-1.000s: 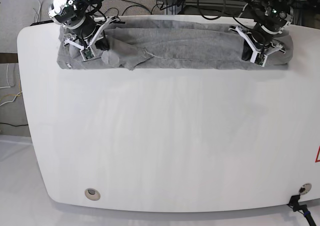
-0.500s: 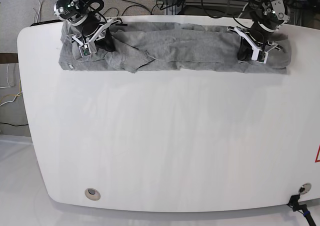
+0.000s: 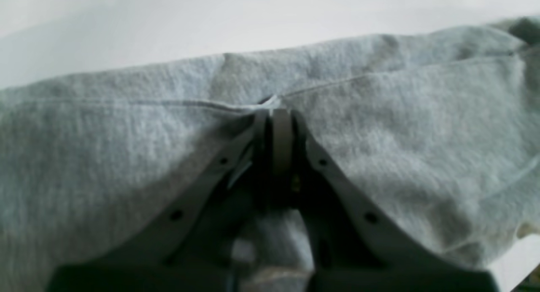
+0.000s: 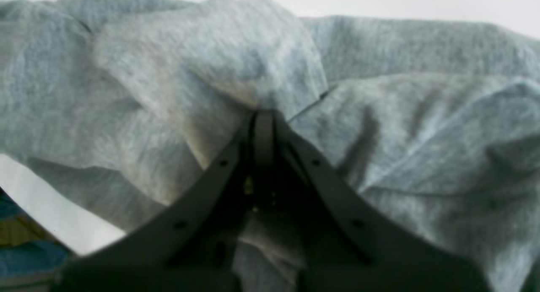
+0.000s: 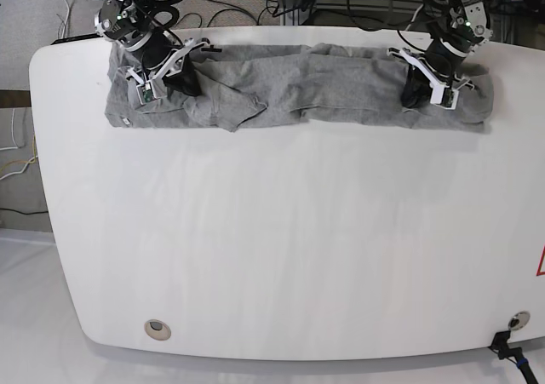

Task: Fold the T-shirt properly
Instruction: 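Grasp both ends of the folded strip and pull it away from the robot, then open both grippers and raise them off the folded shirt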

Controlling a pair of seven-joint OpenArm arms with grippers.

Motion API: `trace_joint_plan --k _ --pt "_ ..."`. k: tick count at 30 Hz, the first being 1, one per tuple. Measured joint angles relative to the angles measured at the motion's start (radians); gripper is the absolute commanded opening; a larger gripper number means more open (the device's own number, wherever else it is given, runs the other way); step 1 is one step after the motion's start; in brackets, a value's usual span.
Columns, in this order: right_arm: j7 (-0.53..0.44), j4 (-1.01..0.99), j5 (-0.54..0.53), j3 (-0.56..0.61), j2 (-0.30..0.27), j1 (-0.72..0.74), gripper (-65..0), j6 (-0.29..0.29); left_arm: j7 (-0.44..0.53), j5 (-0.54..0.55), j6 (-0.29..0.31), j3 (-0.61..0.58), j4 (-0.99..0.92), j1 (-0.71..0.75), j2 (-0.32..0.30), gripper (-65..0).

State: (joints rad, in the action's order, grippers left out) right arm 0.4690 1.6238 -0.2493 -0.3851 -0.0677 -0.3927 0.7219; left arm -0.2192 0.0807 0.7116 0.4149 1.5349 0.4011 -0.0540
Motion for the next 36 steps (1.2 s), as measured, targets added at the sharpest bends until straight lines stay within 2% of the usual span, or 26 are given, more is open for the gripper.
trace_joint_plan --k 2,9,11,20,26,36 --pt "-0.015 -0.064 -0.027 0.002 -0.024 0.043 -65.0 0.021 0.0 0.003 0.009 0.0 -0.031 -0.029 -0.008 -65.0" --pt "-0.032 -0.161 -0.029 0.003 -0.028 0.144 -65.0 0.024 -0.012 0.014 0.023 0.021 -0.099 -0.106 -0.023 -65.0" --pt "-0.03 -0.199 -0.03 0.004 -0.044 0.184 -65.0 0.035 -0.023 0.009 0.022 0.023 -0.106 -0.128 -0.022 -65.0" --pt "-0.017 -0.299 -0.022 0.004 -0.063 0.301 -65.0 0.027 -0.019 0.0 0.018 0.025 -0.227 -0.257 -0.047 -65.0" --pt "-0.067 -0.371 -0.025 0.005 -0.077 0.336 -65.0 0.027 -0.039 -0.003 0.019 0.02 -0.257 -0.299 -0.06 -65.0" --pt "-0.066 -0.371 -0.025 0.005 -0.076 0.336 -65.0 0.024 -0.042 -0.009 0.015 0.018 -0.258 -0.301 -0.061 -65.0"
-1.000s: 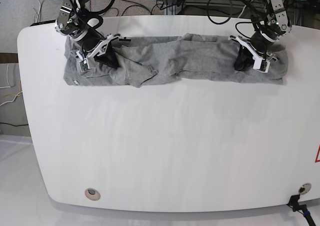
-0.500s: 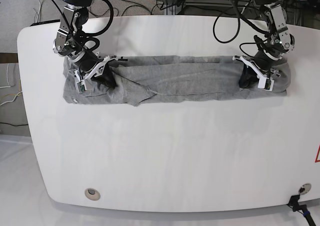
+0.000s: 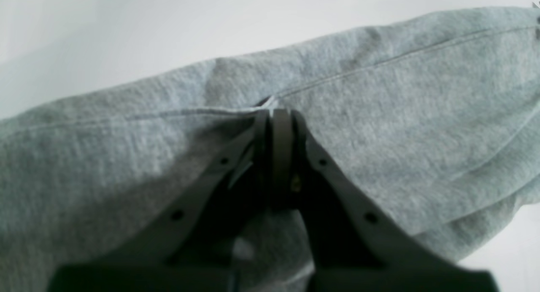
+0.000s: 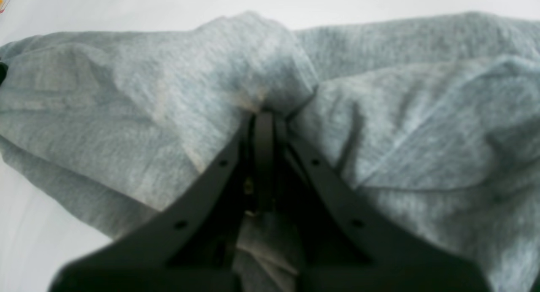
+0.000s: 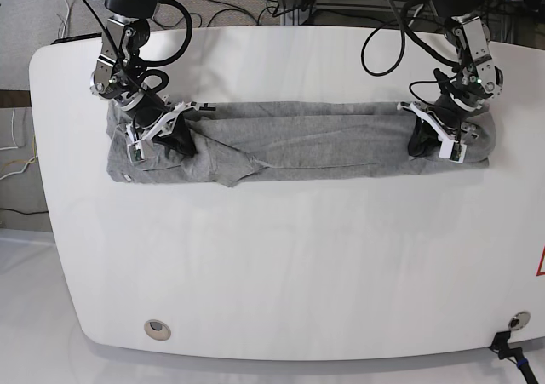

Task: Fold the T-shirt properly
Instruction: 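Open both grippers and raise them off the folded shirt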

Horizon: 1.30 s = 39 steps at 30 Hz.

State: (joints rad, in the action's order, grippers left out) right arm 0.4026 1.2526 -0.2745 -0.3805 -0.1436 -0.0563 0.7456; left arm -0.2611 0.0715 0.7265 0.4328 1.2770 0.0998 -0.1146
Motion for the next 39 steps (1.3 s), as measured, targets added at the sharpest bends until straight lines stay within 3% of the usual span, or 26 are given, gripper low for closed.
trace_joint_plan --k 3,13,25,29,39 --pt "0.0 0.004 0.003 -0.002 0.001 -0.001 -65.0 0.0 0.0 0.0 0.0 0.0 0.002 0.0 0.0 -65.0" --pt "0.177 0.22 0.091 -0.033 0.01 -0.031 -65.0 -0.041 -0.085 -0.057 -0.016 -0.002 0.121 0.017 0.004 -65.0" --pt "0.373 0.65 0.115 -0.039 0.034 -0.106 -65.0 -0.047 -0.103 -0.081 -0.03 0.002 0.414 0.094 0.004 -65.0" --pt "0.368 0.735 0.109 -0.036 0.069 -0.166 -65.0 -0.044 -0.105 -0.081 -0.027 0.0 0.524 0.154 0.006 -65.0" --pt "0.365 0.735 0.111 -0.04 0.074 -0.207 -65.0 -0.046 -0.106 -0.079 -0.023 0.002 0.552 0.191 0.006 -65.0"
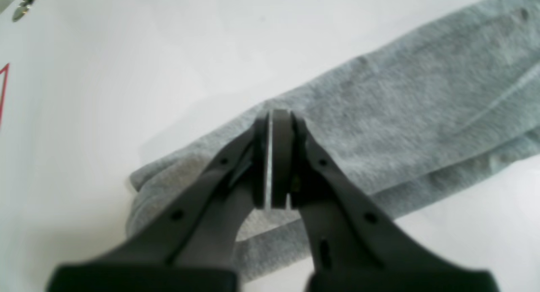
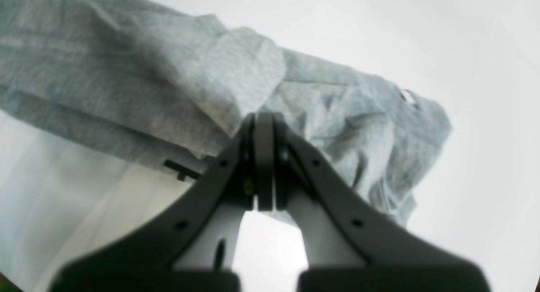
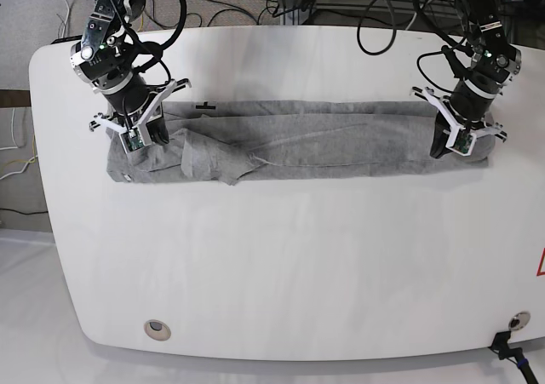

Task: Fold the T-shirt properly
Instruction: 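Open both grippers and raise them off the folded shirt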

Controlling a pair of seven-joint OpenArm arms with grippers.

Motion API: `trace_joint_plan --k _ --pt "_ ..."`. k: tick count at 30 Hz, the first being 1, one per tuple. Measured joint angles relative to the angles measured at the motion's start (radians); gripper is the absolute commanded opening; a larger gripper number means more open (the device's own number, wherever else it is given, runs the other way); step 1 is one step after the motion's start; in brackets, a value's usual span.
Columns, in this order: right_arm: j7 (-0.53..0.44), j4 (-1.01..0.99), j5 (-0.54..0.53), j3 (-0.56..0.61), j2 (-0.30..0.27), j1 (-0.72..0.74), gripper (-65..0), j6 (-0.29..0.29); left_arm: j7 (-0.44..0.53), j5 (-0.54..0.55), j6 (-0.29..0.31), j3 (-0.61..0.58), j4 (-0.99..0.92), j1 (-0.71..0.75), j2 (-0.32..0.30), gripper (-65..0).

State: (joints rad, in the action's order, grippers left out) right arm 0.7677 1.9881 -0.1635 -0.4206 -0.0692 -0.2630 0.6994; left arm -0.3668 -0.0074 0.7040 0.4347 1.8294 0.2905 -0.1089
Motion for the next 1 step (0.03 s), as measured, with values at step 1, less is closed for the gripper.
trace_joint_plan --k 1 --pt "0.0 0.0 0.003 -0.005 0.01 -0.003 -65.0 -0.002 0.0 0.0 0.0 0.0 0.0 0.001 0.0 -65.0"
